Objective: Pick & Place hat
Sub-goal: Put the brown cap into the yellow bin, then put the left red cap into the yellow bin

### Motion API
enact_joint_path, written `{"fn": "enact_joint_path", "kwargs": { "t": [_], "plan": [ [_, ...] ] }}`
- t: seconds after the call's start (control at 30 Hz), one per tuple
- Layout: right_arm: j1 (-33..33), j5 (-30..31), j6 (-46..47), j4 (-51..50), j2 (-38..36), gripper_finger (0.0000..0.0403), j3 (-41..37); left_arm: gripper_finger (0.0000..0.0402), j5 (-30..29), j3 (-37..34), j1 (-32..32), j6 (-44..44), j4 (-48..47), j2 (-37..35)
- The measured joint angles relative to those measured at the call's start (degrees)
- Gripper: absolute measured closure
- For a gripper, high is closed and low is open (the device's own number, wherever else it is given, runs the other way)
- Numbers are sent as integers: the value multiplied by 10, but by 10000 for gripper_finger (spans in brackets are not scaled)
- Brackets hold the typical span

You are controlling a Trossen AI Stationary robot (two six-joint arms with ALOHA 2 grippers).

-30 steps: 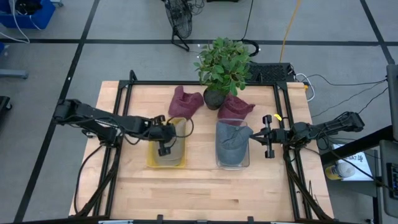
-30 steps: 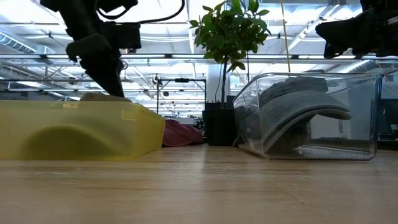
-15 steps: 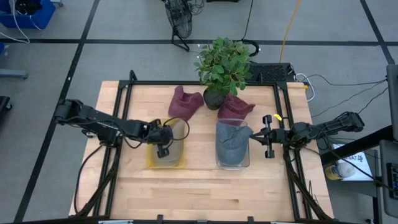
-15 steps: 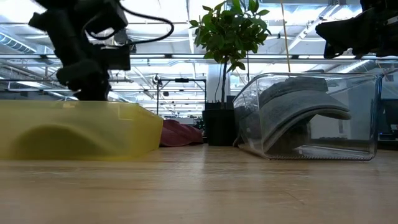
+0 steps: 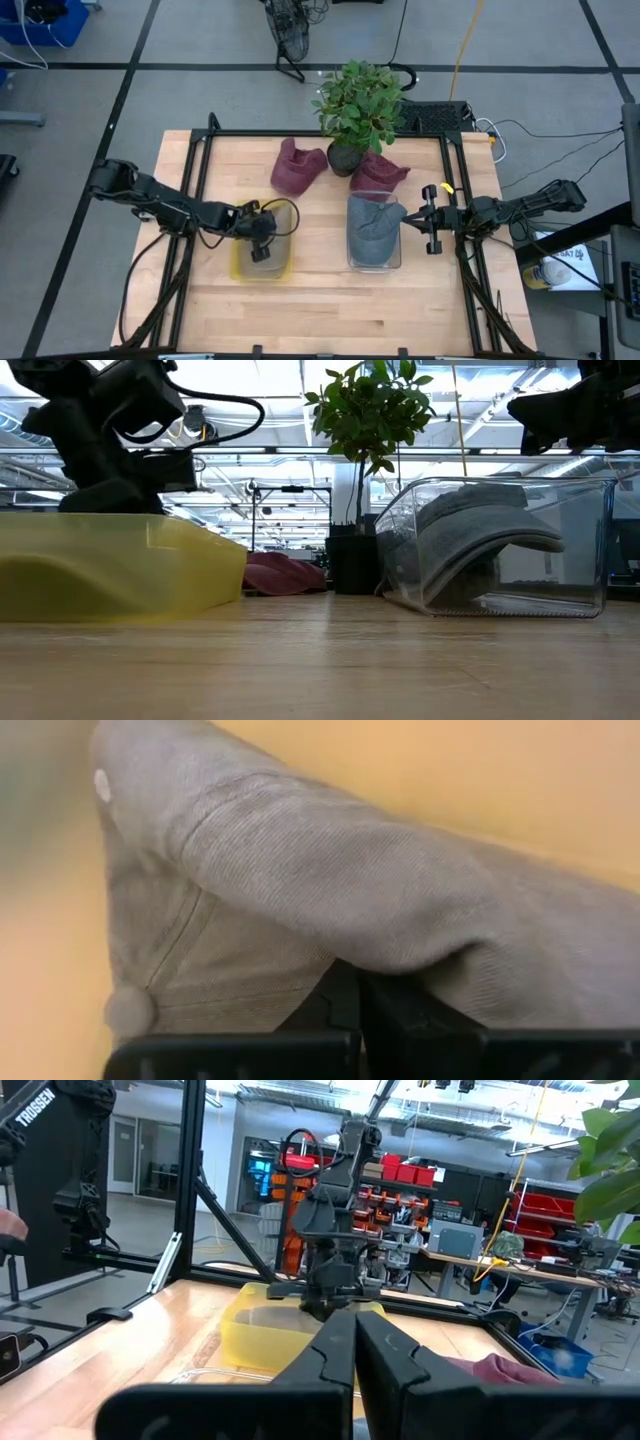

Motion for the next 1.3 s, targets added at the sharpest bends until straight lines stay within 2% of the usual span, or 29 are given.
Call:
{"fn": "enact_joint_path", "kwargs": {
  "t": [0.27,0.6,0.77,1.0,1.07,1.2,1.3],
  "plan": [
    [0,0,0,0,0,403,0,361,-22,62,-7,46,-9,2],
    [0,0,0,-1,0,403,0,319,-38,156,-7,45,-120,2],
    [0,0,0,-1,0,403,0,327,-64,189,-6,93,-132,2],
    [0,0,0,0,0,403,0,340,-139,218,0,145,-142,1],
    [0,0,0,0,0,403,0,347,-132,225,12,151,-149,1],
    [0,0,0,-1,0,403,0,392,-117,236,63,148,-169,1],
    [0,0,0,-1,0,403,0,394,-82,243,116,183,-171,-2]
  ]
}}
